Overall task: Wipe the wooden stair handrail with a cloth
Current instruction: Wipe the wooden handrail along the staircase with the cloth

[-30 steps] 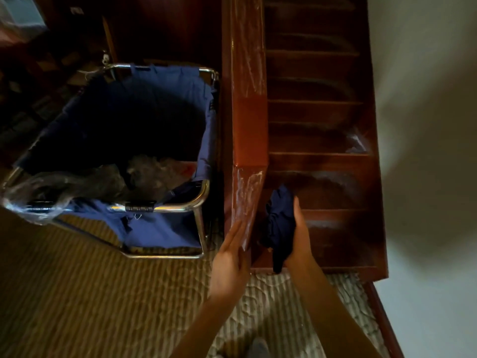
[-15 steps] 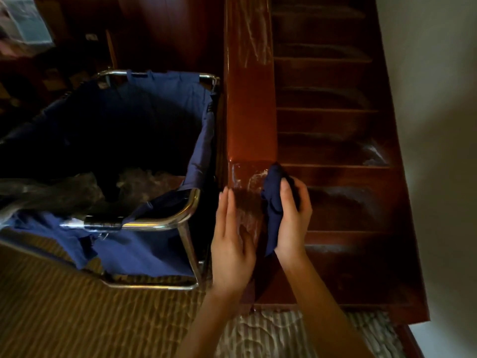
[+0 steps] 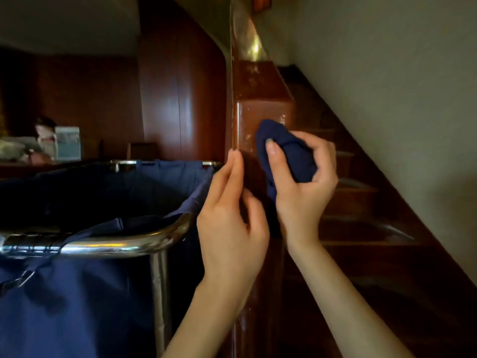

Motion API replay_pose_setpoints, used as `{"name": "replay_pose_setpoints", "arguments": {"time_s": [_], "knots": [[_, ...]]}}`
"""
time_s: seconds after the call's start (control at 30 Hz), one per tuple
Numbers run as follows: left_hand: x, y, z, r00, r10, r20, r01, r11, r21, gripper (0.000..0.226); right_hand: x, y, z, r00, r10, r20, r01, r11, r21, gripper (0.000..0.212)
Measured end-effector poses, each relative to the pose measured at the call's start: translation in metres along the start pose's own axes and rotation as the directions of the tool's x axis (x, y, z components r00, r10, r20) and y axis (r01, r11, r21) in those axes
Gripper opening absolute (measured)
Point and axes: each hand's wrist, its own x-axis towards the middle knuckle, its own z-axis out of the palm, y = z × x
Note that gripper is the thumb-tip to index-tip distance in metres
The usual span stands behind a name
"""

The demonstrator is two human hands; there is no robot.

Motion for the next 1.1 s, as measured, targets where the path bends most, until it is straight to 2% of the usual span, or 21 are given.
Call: {"name": "replay_pose_setpoints", "arguments": {"time_s": [0.13,0.23,0.33,0.43,0.57,0.83,0.97,1.03,1.1], "knots": [[-0.008,-0.009,0.008,0.991,0.126,0.038,-0.13,0.982,0.134,0.055,0.001,0.013,0.004,0.985,-0.168,-0.036,0.165,0.984,-0.072,0.025],[-0.002,-0.002,0.008,0.991,0.118,0.062,-0.127,0.979,0.157,0.059,0.008,0.017,0.007,0.97,-0.239,-0.043,0.232,0.964,-0.127,0.026],[0.001,0.004,-0.001,0.992,0.084,0.099,-0.104,0.971,0.214,0.057,0.006,0.025,0.004,0.953,-0.301,0.026,0.301,0.937,-0.179,0.025],[0.001,0.001,-0.005,0.985,0.13,0.111,-0.155,0.953,0.26,0.053,0.006,0.03,0.005,0.943,-0.331,0.024,0.329,0.922,-0.206,0.024],[0.003,0.0,-0.009,0.98,0.115,0.165,-0.152,0.959,0.237,0.059,0.008,0.031,0.007,0.927,-0.374,0.011,0.365,0.896,-0.253,0.024],[-0.004,-0.002,-0.009,0.968,0.121,0.22,-0.176,0.951,0.252,0.067,0.002,0.022,0.008,0.935,-0.355,0.001,0.334,0.878,-0.343,0.025],[-0.007,-0.006,-0.009,0.962,0.138,0.233,-0.197,0.948,0.249,0.068,0.008,0.009,0.001,0.966,-0.258,0.03,0.258,0.937,-0.237,0.025],[-0.012,-0.007,-0.011,0.96,0.155,0.233,-0.213,0.945,0.25,0.069,0.018,0.001,-0.002,0.971,-0.237,-0.041,0.223,0.952,-0.211,0.024],[-0.018,-0.009,-0.013,0.957,0.172,0.233,-0.229,0.942,0.245,0.07,0.032,-0.004,0.003,0.958,-0.265,-0.107,0.224,0.93,-0.29,0.025]]}}
